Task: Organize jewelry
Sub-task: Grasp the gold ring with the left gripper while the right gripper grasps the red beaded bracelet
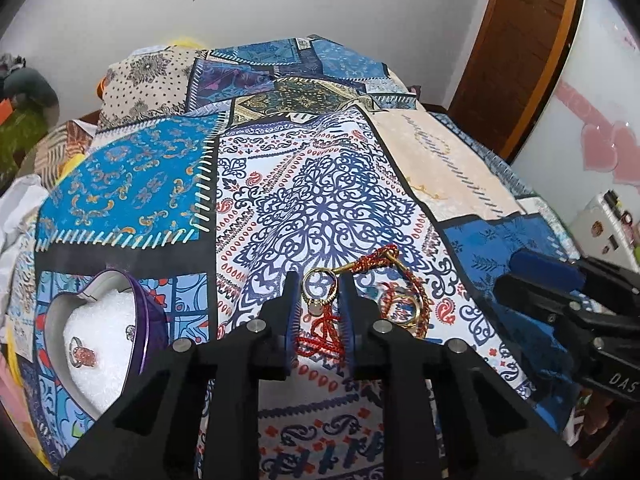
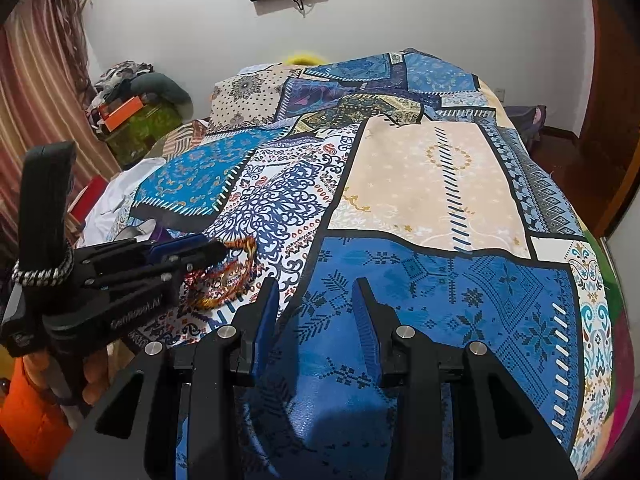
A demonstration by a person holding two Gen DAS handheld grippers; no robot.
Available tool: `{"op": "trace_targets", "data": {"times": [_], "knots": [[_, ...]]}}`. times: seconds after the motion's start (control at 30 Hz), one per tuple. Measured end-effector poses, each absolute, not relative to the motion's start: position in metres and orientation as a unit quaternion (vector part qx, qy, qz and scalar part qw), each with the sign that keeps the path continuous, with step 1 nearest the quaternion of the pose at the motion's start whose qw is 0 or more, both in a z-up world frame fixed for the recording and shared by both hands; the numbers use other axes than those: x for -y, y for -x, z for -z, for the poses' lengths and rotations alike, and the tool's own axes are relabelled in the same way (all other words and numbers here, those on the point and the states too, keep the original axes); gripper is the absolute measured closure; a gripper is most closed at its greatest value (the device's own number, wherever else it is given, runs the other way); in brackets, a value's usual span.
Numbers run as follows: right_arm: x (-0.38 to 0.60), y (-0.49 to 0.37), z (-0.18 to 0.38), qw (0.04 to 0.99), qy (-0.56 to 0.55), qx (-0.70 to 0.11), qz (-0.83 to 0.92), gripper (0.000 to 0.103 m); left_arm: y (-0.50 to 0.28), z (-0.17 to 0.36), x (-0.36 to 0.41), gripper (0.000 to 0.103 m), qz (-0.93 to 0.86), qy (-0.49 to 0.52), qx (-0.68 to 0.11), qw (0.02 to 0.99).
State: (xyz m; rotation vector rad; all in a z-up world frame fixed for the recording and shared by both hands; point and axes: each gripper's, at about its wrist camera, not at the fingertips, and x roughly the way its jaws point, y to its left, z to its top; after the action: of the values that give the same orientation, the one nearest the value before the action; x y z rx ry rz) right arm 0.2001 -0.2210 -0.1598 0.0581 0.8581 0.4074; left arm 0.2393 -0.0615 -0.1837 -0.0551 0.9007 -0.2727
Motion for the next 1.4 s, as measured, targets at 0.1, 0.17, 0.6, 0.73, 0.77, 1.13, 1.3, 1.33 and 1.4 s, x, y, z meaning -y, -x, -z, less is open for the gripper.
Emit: {"op": "trace_targets", "data": {"times": [0.1,0.17,0.6,0.73,0.77,1.13,1.3,1.33,1.4], "knots": [[0.218,-0.202,0.159,0.888,-0.025,-0.413,-0.199,0.069,-0.237,0.181,0.058,0.085,0.134,0.033,-0.432,0.891],[0.216,-0.203,0.158,0.888,-0.022,-0.413,-0.201,0.069,-0.234,0.179,0.057,0.085,0.136,0.035,-0.428,0.893],[0.175,-0.231,0.154,0.880,0.048,-0.414,-0.229,0.069,-0.205,0.150,0.031,0.085,0.130,0.039,-0.386,0.913],[0.158,-0.241,0.162,0.867,0.093,-0.427,-0.239,0.069,-0.202,0.152,0.018,0.085,0.122,0.047,-0.386,0.913],[0.155,-0.243,0.165,0.861,0.100,-0.433,-0.247,0.069,-0.201,0.153,0.015,0.085,0.119,0.048,-0.387,0.913],[0.154,-0.242,0.173,0.847,0.099,-0.444,-0.277,0.098,-0.191,0.152,0.003,0.085,0.111,0.063,-0.385,0.914],[0.158,-0.232,0.160,0.861,0.081,-0.425,-0.269,0.098,-0.183,0.142,0.003,0.085,0.108,0.058,-0.376,0.918],[0.159,-0.230,0.156,0.863,0.077,-0.420,-0.269,0.098,-0.180,0.139,0.003,0.085,0.107,0.057,-0.374,0.919],[0.162,-0.224,0.147,0.869,0.069,-0.410,-0.269,0.098,-0.175,0.135,0.003,0.085,0.106,0.055,-0.369,0.922]]}}
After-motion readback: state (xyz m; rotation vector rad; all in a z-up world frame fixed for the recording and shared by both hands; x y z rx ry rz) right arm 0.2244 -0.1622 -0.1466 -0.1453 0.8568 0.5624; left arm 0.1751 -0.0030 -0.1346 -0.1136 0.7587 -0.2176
